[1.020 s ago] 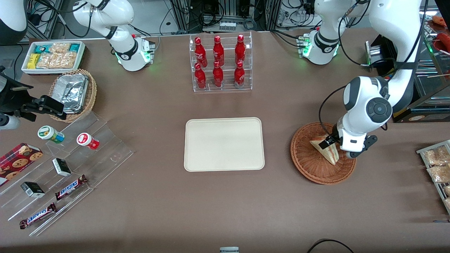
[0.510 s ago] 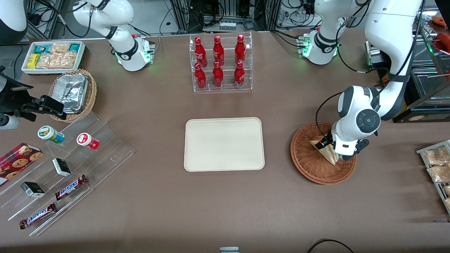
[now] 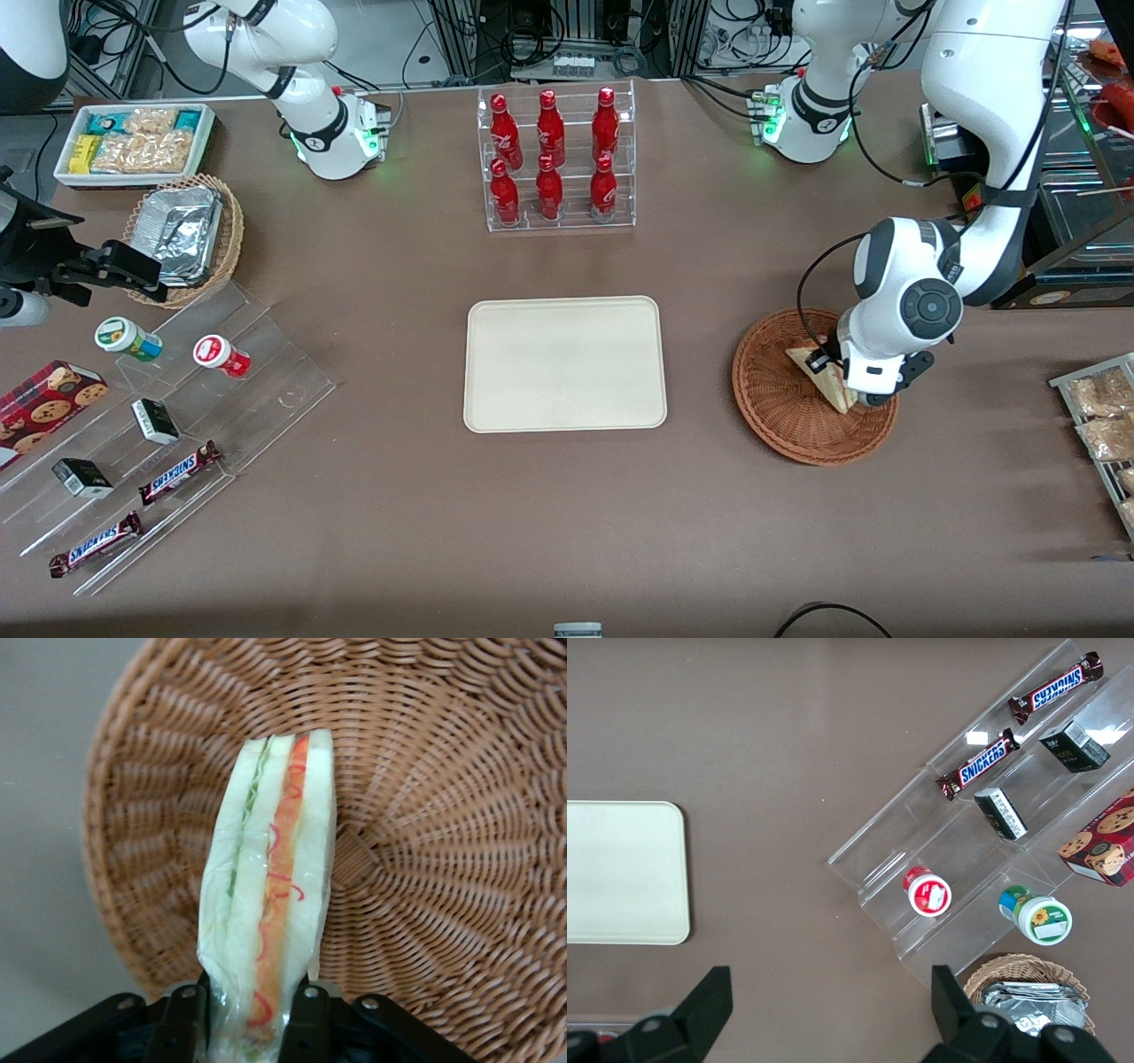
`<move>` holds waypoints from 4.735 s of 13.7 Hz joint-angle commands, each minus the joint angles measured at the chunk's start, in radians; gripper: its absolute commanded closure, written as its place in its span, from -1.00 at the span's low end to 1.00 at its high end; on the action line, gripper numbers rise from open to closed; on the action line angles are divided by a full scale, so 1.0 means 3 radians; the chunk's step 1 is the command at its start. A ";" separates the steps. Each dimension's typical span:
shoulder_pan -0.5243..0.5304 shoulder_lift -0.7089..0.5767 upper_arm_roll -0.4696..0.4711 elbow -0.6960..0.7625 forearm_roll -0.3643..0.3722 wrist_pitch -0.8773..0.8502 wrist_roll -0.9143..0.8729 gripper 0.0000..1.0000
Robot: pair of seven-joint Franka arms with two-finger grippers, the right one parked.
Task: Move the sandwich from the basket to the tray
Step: 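Lower the left gripper and close it on the wrapped sandwich, then lift the sandwich with the left gripper and carry it over the tray, then lower the sandwich onto the tray and open the left gripper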
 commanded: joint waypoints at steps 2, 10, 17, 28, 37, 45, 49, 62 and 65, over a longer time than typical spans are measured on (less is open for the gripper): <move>0.0001 -0.0077 -0.0053 0.0312 0.0147 -0.0510 -0.0017 1.00; -0.0020 -0.0159 -0.0436 0.0481 0.0157 -0.0828 0.0494 1.00; -0.0020 -0.0063 -0.1085 0.0578 0.0229 -0.0787 0.0668 1.00; -0.0566 0.0821 -0.1372 0.1442 0.0739 -0.0695 0.0035 1.00; -0.1134 0.1537 -0.1189 0.2265 0.1103 -0.0720 -0.0390 1.00; -0.1201 0.1645 -0.1147 0.2297 0.1108 -0.0695 -0.0400 1.00; -0.1232 0.1676 -0.1147 0.2292 0.1108 -0.0690 -0.0421 1.00; -0.1216 0.1656 -0.1147 0.2353 0.1103 -0.0685 -0.0881 -1.00; -0.1196 0.1585 -0.1117 0.2455 0.1108 -0.0725 -0.0896 -1.00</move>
